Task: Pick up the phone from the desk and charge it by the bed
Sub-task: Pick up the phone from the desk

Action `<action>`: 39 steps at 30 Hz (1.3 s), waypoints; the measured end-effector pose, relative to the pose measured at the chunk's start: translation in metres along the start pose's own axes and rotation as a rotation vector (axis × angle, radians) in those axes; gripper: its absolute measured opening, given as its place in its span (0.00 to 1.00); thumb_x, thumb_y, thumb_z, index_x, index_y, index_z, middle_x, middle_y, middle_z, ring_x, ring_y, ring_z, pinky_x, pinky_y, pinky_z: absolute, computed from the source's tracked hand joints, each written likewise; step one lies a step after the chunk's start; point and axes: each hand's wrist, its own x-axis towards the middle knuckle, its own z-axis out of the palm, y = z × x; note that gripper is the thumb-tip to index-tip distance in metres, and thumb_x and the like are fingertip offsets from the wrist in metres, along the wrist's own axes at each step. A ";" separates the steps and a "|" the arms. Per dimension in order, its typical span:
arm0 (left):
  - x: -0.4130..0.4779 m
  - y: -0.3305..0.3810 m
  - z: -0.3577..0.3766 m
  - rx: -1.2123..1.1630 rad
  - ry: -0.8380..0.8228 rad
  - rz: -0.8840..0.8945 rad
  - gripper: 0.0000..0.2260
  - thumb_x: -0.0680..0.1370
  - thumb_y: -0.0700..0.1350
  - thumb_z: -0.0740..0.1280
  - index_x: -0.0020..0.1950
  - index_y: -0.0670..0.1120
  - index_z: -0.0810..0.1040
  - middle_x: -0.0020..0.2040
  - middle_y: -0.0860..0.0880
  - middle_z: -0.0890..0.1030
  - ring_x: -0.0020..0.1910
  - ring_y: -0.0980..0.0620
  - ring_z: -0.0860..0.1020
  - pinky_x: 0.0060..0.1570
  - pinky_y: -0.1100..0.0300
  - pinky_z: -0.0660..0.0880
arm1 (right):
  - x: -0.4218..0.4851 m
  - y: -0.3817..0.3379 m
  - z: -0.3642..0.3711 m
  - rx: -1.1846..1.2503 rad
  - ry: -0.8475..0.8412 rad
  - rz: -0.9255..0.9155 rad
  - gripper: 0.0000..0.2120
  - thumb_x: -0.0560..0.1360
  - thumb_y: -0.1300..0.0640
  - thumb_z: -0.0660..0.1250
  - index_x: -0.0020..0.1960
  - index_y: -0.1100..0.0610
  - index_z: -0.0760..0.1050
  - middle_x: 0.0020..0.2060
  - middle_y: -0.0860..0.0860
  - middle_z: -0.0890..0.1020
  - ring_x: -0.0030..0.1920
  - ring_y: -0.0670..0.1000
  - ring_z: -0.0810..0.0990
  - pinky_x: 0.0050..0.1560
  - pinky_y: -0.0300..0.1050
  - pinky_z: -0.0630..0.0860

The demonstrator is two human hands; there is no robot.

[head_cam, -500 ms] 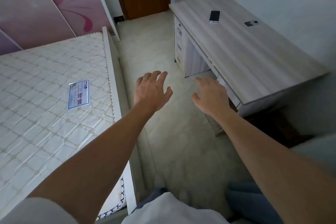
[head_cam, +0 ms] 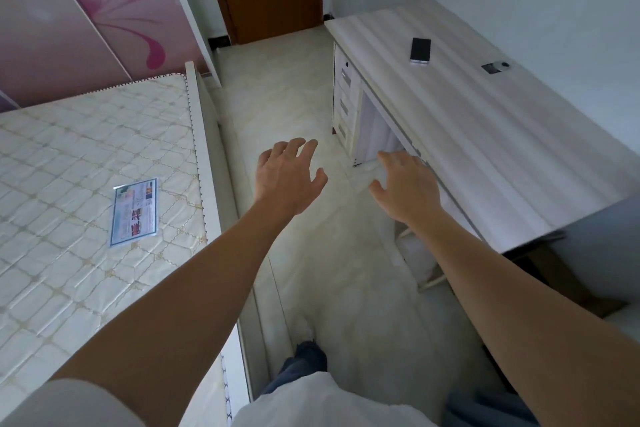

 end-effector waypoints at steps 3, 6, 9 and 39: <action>0.048 -0.030 0.005 -0.002 0.003 0.006 0.24 0.79 0.58 0.58 0.73 0.51 0.67 0.71 0.50 0.73 0.68 0.44 0.71 0.66 0.47 0.67 | 0.050 -0.014 0.006 0.003 -0.001 0.020 0.25 0.77 0.47 0.62 0.71 0.55 0.66 0.65 0.57 0.76 0.63 0.59 0.75 0.63 0.55 0.72; 0.096 -0.064 0.011 0.007 0.010 0.012 0.24 0.79 0.58 0.58 0.73 0.51 0.68 0.71 0.49 0.73 0.67 0.45 0.71 0.65 0.47 0.68 | 0.103 -0.030 0.013 0.006 -0.010 0.033 0.25 0.78 0.46 0.61 0.71 0.53 0.65 0.67 0.55 0.74 0.65 0.57 0.74 0.65 0.55 0.71; 0.139 -0.090 0.018 -0.009 0.017 0.017 0.24 0.79 0.58 0.58 0.73 0.51 0.68 0.71 0.49 0.73 0.68 0.45 0.71 0.65 0.47 0.68 | 0.149 -0.044 0.019 -0.002 -0.034 0.053 0.26 0.78 0.45 0.61 0.73 0.53 0.63 0.69 0.56 0.73 0.67 0.58 0.73 0.67 0.56 0.71; 0.538 -0.112 0.109 -0.040 -0.025 0.119 0.22 0.77 0.54 0.62 0.68 0.47 0.74 0.65 0.47 0.79 0.59 0.44 0.78 0.54 0.49 0.74 | 0.550 0.049 0.040 0.058 -0.024 0.126 0.26 0.77 0.47 0.63 0.73 0.53 0.65 0.69 0.56 0.73 0.67 0.58 0.73 0.67 0.56 0.70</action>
